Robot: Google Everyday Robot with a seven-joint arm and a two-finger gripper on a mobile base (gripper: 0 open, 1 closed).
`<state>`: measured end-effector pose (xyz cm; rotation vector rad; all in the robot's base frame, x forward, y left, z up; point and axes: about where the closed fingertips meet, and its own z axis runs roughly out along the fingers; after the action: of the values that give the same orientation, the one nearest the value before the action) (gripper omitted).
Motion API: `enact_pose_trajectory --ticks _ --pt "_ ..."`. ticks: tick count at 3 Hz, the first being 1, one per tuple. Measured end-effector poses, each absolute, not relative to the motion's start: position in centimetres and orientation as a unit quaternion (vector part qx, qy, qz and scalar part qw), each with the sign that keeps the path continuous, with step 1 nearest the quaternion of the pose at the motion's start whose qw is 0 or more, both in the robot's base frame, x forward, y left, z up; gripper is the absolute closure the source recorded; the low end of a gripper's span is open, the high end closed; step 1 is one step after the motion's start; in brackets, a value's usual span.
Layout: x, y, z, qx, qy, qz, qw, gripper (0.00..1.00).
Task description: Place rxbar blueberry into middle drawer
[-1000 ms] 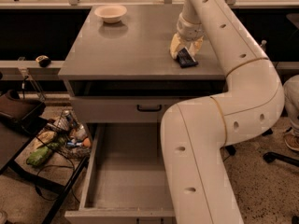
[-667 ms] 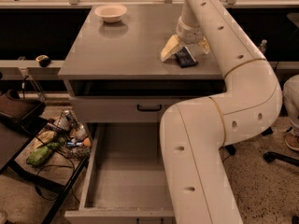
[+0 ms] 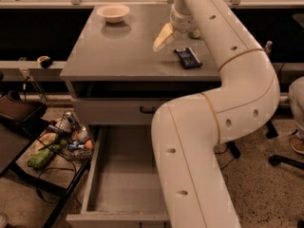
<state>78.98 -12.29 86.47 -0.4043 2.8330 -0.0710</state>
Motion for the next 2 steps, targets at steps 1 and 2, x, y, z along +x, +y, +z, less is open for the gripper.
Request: enact_pose_trajectory --ticks 1,2 --pt "80.05 -11.8 86.27 -0.141 0.977 -0.022 0.155 0.0" --pt "80.35 -12.47 85.51 -0.126 0.979 -0.006 0.159 0.0"
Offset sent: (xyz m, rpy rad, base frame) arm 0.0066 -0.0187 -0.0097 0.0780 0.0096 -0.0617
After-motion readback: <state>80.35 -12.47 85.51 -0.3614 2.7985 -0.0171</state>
